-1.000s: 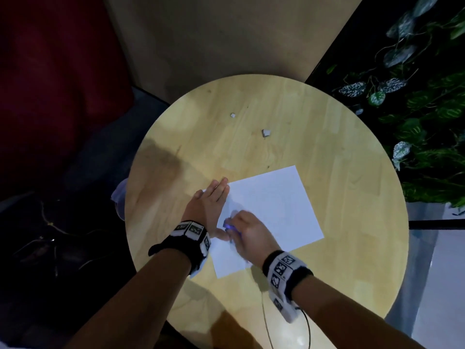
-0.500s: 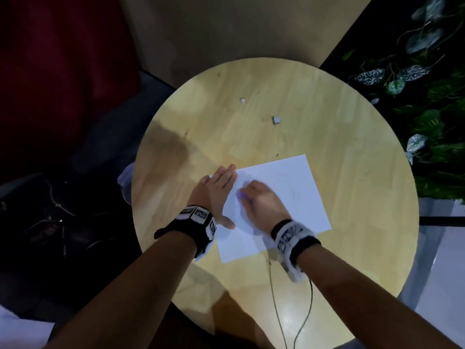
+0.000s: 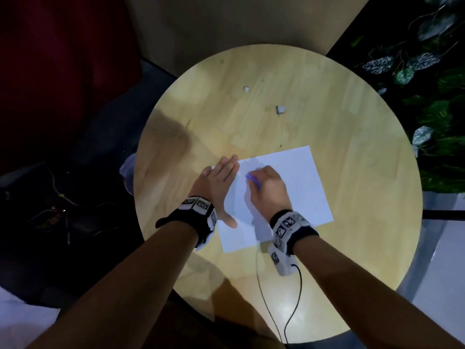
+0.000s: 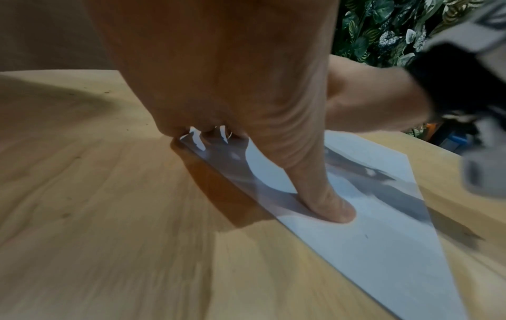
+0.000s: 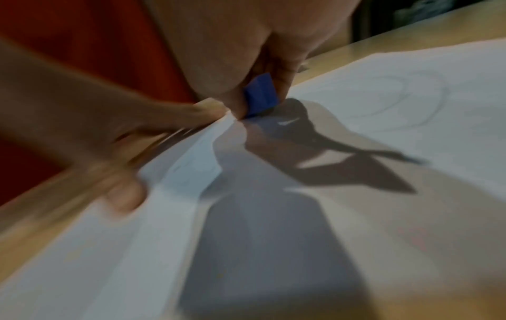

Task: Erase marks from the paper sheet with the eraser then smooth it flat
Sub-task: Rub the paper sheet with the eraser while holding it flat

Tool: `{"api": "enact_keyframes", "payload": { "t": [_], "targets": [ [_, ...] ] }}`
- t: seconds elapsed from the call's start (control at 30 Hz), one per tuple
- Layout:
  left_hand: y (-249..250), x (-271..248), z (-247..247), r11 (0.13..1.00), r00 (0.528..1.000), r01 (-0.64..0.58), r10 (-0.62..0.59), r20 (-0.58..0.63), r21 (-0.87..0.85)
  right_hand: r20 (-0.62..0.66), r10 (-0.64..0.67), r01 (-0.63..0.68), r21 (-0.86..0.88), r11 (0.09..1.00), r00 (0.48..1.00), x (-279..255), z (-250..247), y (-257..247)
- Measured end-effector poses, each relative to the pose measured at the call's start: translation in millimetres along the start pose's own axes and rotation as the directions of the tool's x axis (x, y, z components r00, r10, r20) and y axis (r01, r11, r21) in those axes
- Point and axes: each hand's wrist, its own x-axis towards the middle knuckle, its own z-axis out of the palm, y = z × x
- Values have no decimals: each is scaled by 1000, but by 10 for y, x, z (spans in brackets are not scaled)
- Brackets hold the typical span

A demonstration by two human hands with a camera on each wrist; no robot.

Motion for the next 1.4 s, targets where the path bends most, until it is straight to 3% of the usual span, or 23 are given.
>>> {"api": "enact_keyframes", "payload": {
  "t": [0.03,0.13,0.17,0.23,0.3,0.37,0.47,0.5,0.57,0.63,0.7,0.8,0.83,0.9,0.97,1.03,1.13,1.17,1.23,1.27,1.33,1.4],
  "targets": [
    [4,2,11,1000,1000,4,-4,-2,5,78,-78,77,7,997,994,-161,53,-92],
    [19,16,-8,1000,1000,7,-7,-6,15,307,-283,288,28,957,909,-282,-65,-178],
    [24,7,-10,1000,1000,13,-13,-6,19,303,-273,286,0,958,913,-149,-118,-138],
    [31,2,-30,1000,1000,13,-13,-8,26,113,-143,150,-57,987,983,135,-180,-24],
    [41,-7,-32,1000,1000,6,-6,-7,15,-9,-21,20,-51,998,1000,158,-134,30],
    [36,-9,-23,1000,1000,10,-10,-5,11,90,-113,115,-21,993,990,-86,-15,-131],
    [26,1,-41,1000,1000,5,-5,11,15,346,-313,323,30,946,884,-231,-73,-243],
    [30,1,-47,1000,1000,6,-6,10,18,341,-293,314,-5,950,893,-92,-115,-202],
    [41,-8,-52,1000,1000,13,-13,2,25,148,-145,156,-67,985,978,179,-148,-82],
    [47,-15,-48,1000,1000,13,-13,6,20,15,-29,30,-28,999,999,186,-100,-39],
    [40,-17,-45,1000,1000,9,-9,7,6,93,-139,139,3,990,986,-62,8,-203],
    [29,-18,-57,1000,1000,0,0,13,7,336,-329,333,47,942,883,-228,-58,-275],
    [35,-17,-60,1000,1000,3,-3,14,14,328,-312,327,10,945,892,-88,-93,-211],
    [48,-10,-55,1000,1000,14,-14,14,26,146,-177,187,-61,980,973,173,-125,-80],
    [48,-11,-54,1000,1000,15,-15,19,18,37,-72,73,-44,996,997,149,-70,-34],
    [36,-17,-47,1000,1000,6,-6,16,3,134,-179,181,-1,984,975,-107,32,-186],
    [27,-15,-52,1000,1000,4,-4,5,-4,363,-366,372,55,927,857,-216,-59,-243],
    [32,-14,-54,1000,1000,8,-8,8,6,355,-350,371,9,928,867,-69,-107,-196],
    [41,-9,-49,1000,1000,14,-14,8,18,166,-217,232,-73,970,962,183,-147,-73],
    [40,-8,-40,1000,1000,16,-16,7,15,96,-147,154,-67,986,984,205,-142,-35],
    [41,-6,-29,1000,1000,13,-13,3,9,98,-164,167,-20,986,982,-7,-64,-104],
    [36,-6,-27,1000,1000,14,-14,0,6,264,-325,330,28,944,908,-330,-23,-204]
  ]
}}
